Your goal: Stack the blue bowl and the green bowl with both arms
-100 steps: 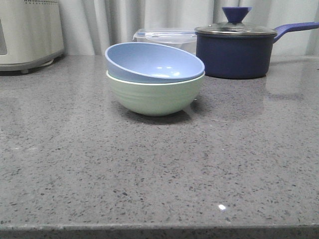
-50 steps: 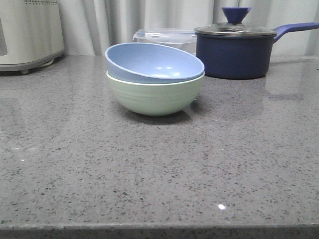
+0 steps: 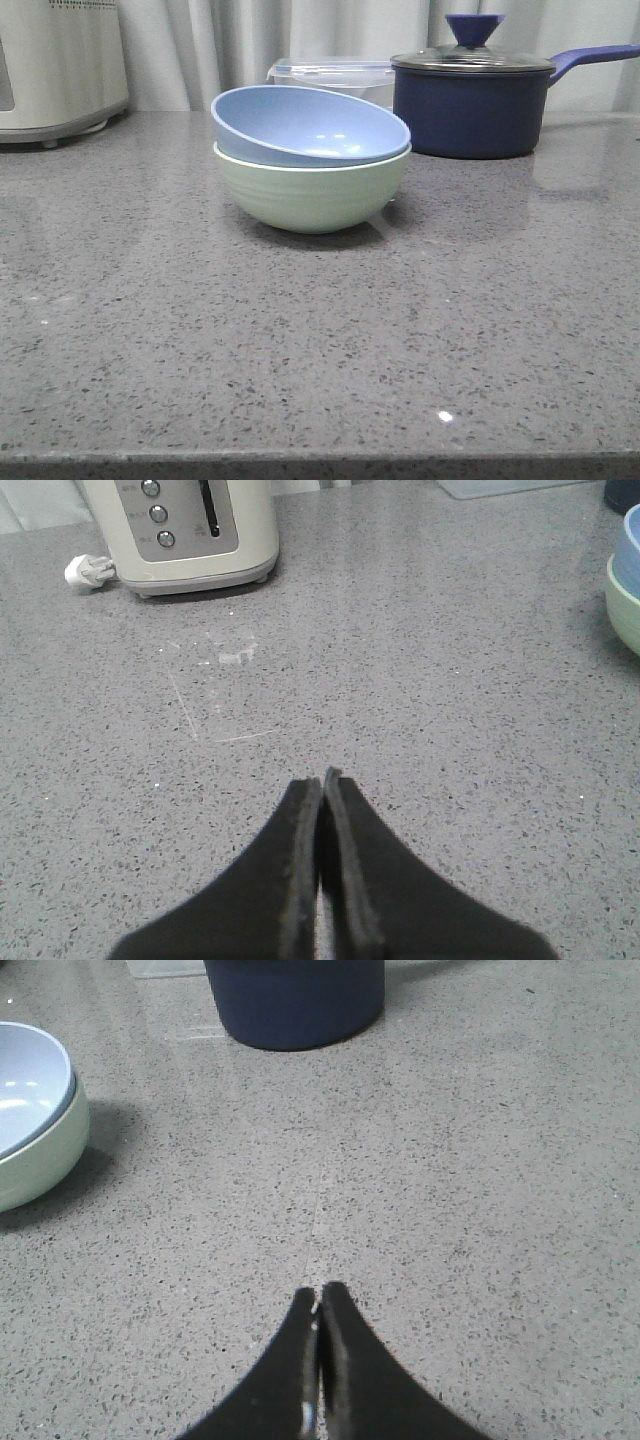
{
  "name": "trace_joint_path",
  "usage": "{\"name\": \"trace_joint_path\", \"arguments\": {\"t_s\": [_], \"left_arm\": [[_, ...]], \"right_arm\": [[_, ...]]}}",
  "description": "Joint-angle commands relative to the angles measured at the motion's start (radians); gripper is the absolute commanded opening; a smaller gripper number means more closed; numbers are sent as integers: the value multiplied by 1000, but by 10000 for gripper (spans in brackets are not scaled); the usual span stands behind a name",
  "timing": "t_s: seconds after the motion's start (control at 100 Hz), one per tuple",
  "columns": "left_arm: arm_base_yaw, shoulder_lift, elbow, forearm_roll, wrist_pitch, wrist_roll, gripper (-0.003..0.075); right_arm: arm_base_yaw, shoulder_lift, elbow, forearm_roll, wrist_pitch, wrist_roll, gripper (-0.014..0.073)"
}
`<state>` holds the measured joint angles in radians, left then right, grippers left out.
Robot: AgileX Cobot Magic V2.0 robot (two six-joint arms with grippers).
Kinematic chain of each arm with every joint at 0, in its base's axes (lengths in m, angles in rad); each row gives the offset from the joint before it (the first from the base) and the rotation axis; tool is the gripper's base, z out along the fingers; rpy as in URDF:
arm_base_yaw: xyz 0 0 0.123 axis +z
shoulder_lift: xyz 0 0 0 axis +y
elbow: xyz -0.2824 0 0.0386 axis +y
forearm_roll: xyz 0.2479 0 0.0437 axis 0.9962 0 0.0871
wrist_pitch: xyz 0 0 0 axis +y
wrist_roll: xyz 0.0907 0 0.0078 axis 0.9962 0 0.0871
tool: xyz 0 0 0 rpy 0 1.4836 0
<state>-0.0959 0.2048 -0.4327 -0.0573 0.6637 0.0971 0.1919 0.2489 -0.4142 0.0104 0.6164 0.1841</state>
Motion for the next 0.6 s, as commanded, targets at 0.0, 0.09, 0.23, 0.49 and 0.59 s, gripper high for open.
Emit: {"name": "trace_joint_path", "arguments": {"t_s": [0.0,0.09,0.23,0.49,0.59], "left_arm": [[1,11,-24,-4,-88,3,-20],[1,11,-24,-4,-88,3,-20],[1,11,-24,-4,-88,3,-20],[1,11,-24,-4,-88,3,-20],[1,10,2,2,-88,3,-20]], "right_arm": [[-7,8,-26,-10,-77,-11,-81],[-7,8,-26,-10,-77,-11,-81],[-7,8,-26,-10,-77,-11,-81],[-7,8,-26,-10,-77,-11,-81],[-7,8,-26,-10,-77,-11,-81]]}}
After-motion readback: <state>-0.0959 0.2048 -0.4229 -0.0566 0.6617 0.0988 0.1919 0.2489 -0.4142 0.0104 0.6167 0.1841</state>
